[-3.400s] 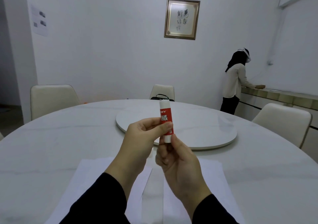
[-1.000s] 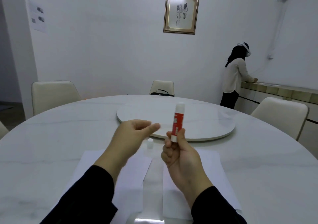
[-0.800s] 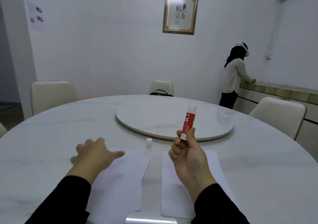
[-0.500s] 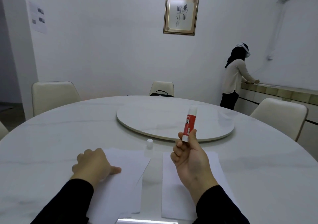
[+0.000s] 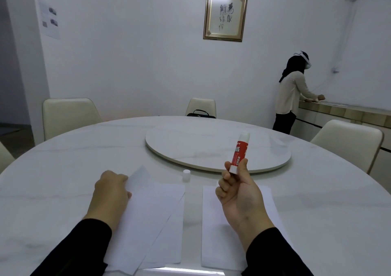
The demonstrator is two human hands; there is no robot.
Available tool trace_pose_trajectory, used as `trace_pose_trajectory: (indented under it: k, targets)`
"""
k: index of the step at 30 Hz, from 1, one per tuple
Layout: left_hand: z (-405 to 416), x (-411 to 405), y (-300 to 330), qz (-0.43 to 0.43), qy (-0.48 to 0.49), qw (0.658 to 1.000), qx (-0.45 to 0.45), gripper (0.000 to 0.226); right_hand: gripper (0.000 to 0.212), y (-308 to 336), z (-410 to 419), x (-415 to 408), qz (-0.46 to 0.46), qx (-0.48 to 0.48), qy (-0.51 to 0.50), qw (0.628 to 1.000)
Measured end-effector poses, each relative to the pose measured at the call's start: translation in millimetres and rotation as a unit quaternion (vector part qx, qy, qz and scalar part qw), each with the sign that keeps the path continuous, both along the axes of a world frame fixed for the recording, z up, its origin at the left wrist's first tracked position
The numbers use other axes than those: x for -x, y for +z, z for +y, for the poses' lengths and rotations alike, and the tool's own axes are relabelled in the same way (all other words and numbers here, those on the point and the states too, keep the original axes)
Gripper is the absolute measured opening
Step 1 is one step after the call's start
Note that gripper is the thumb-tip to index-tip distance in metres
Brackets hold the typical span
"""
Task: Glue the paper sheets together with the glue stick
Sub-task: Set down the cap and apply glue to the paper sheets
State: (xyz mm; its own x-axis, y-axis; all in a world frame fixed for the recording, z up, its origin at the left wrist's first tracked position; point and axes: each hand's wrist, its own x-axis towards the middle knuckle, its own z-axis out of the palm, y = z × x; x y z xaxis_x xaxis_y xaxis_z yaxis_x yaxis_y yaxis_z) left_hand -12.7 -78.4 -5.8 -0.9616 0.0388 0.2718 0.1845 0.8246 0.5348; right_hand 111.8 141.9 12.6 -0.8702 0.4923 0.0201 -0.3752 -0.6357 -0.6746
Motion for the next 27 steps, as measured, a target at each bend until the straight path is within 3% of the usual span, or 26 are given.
trace_pose_trajectory:
  k: [6,10,14,16,20,22,25,27]
  targets:
    - [-11.9,-12.2,43.1,0.122,-0.057,0.989,-0.062,0.017,0.042,4.0,6.1,-3.4,0.026,-0.033,-0.027,0.999]
    - [-12.8,-16.7,84.5,0.079,-0.168,0.97,-0.157,0.022,0.037,9.5,16.8,-7.5,0.069,-0.054,-0.061,0.994]
    - [16.2,-11.5,93.9,0.045,-0.244,0.95,-0.187,0.019,0.02,17.8,29.7,-11.5,0.152,0.047,-0.07,0.985]
    - [33.2,-7.0,87.8,0.014,-0.269,0.941,-0.203,0.019,0.024,20.0,42.8,-18.8,0.159,0.061,-0.077,0.982]
    - [63.2,1.2,68.5,-0.03,-0.306,0.931,-0.199,0.017,0.035,19.3,61.0,-33.6,0.127,-0.018,0.009,0.992]
    - [79.3,0.8,59.8,-0.043,-0.335,0.925,-0.171,0.014,0.037,16.7,57.9,-32.7,0.061,-0.102,0.055,0.991]
    - [98.9,-2.6,50.2,-0.045,-0.368,0.917,-0.149,0.023,0.058,10.4,50.8,-26.8,-0.034,-0.163,0.085,0.982]
    - [107.3,-3.7,43.9,-0.032,-0.371,0.918,-0.135,0.026,0.054,7.6,46.9,-24.6,-0.069,-0.189,0.094,0.975]
